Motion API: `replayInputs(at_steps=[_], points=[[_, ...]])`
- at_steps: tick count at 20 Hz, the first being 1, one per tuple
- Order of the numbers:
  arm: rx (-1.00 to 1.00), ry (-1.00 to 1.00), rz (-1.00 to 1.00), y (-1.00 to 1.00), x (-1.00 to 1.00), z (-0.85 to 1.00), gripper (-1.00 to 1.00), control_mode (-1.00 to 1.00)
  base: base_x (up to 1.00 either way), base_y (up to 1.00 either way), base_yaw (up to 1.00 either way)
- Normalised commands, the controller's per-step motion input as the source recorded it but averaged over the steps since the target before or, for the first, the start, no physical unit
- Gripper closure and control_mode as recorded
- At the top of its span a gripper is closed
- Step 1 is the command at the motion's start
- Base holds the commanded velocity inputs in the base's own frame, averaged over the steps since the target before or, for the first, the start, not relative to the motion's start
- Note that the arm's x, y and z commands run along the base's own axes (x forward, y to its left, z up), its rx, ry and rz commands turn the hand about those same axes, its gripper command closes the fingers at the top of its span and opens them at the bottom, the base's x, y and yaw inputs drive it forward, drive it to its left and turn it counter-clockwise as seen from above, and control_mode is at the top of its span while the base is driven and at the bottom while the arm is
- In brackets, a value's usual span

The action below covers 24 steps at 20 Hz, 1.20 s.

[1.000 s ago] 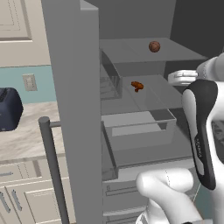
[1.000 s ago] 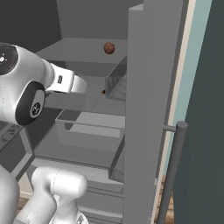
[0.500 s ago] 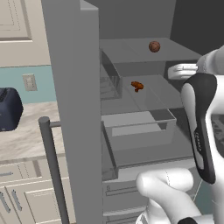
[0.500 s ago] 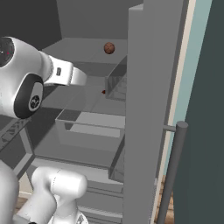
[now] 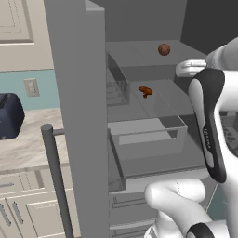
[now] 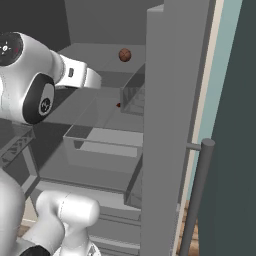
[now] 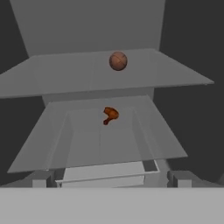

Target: Pick the egg and butter from the fridge and place them by the bowl for mixing.

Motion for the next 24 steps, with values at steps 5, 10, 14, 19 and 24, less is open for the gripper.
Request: replayInputs(at_steps=[5,10,14,19,24], points=[[0.0,-0.08,0.0,0.0,0.29,0.03,-1.0,-1.0,0.0,0.0,0.0],[0.0,-0.1,0.0,-0.03,0.32,0.07,-1.0,-1.0,0.0,0.0,0.0],[0.0,-0.03,0.0,-0.04,0.45,0.17,-1.0,-1.0,0.0,0.0,0.0],[0.0,0.03,0.0,0.0,0.46,0.3,-1.0,-1.0,0.0,0.0,0.0],[0.0,0.08,0.0,-0.03,0.46,0.28,-1.0,-1.0,0.0,0.0,0.0]])
